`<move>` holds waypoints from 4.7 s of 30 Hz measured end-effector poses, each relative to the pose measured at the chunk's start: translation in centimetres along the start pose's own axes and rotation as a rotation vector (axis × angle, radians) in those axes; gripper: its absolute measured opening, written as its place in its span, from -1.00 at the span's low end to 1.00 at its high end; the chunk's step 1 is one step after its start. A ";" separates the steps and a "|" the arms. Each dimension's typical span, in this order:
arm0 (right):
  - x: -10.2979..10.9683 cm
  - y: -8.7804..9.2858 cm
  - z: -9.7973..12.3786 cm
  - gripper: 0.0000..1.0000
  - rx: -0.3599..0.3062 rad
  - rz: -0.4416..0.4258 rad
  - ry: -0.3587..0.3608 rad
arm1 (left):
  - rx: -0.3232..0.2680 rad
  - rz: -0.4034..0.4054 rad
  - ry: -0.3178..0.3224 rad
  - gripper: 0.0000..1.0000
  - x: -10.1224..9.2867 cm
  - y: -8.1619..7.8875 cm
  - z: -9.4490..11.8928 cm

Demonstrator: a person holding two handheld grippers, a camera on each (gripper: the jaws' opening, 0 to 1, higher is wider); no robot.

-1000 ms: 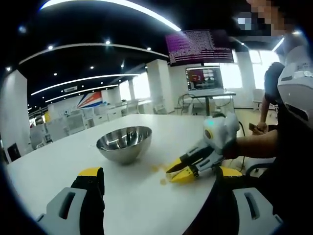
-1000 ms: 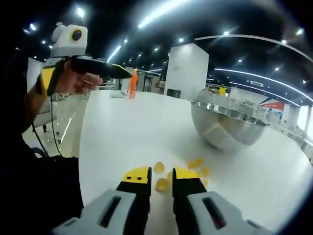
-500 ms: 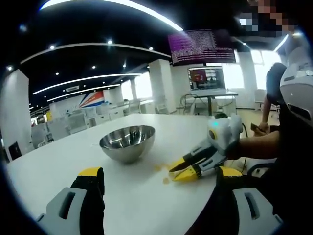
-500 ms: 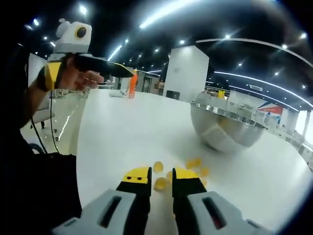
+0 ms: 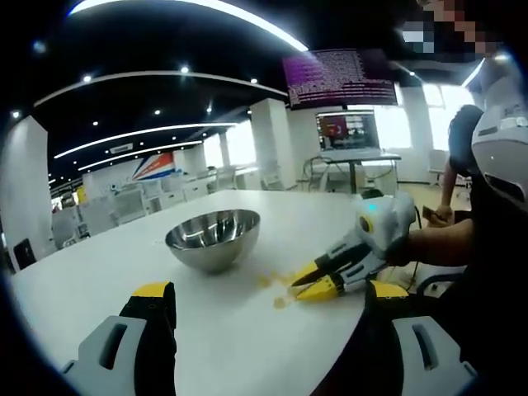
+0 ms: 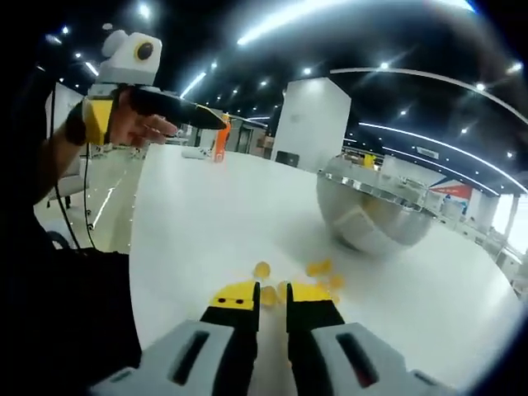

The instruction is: Pick up the QQ candy scattered on the table and place it into the stainless steel bowl on the table

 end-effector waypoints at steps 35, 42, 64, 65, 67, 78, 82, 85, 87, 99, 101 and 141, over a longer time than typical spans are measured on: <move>-0.5 -1.3 0.7 -0.93 -0.059 -0.103 -0.006 | -0.021 0.005 0.011 0.90 -0.3 -0.5 0.1; -0.8 -2.1 1.2 -0.93 -0.090 -0.140 -0.005 | -0.010 0.005 0.005 0.89 -0.3 -0.3 0.1; -4.4 -16.0 5.0 -0.93 -0.321 0.025 0.025 | -0.021 -0.004 0.006 0.89 -0.1 -0.8 0.4; -4.8 -16.6 5.0 -0.93 -0.333 0.024 0.032 | -0.020 -0.004 0.006 0.89 -0.1 -0.8 0.4; -5.6 -17.9 4.8 -0.93 -0.356 0.037 0.048 | -0.021 -0.004 0.002 0.89 0.1 -0.7 0.5; -8.1 -23.7 3.8 -0.93 -0.454 0.114 0.091 | -0.016 -0.010 0.006 0.89 0.3 -0.6 0.3; -9.5 -24.9 2.5 -0.93 -0.477 0.088 0.080 | -0.016 -0.011 0.010 0.89 0.3 -0.7 0.3; -11.1 -24.6 1.1 -0.93 -0.455 0.096 0.122 | -0.015 -0.011 0.001 0.89 0.5 -0.6 0.4; -11.9 -24.3 0.2 -0.93 -0.442 0.084 0.130 | -0.015 -0.009 -0.004 0.89 0.6 -0.6 0.5; -15.7 -18.1 -5.9 -0.93 -0.260 -0.016 0.160 | -0.013 -0.005 -0.005 0.89 0.5 -0.4 0.1; -15.9 -16.6 -6.8 -0.93 -0.224 -0.022 0.162 | -0.011 -0.005 -0.007 0.89 0.5 -0.4 0.1; -15.4 -7.6 -10.4 -0.90 0.026 -0.062 0.144 | -0.007 0.000 -0.004 0.87 0.0 0.0 0.4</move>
Point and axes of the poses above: the point that each gripper's makers call its tool centre point, and the gripper's own axes: z roughly backward along the fingers, x roughly to its left, y roughly out of its underside, the point moved 5 cm from there along z, roughly backward along the fingers, and after that the axes turned 7 degrees about y, right-handed, at the moved point
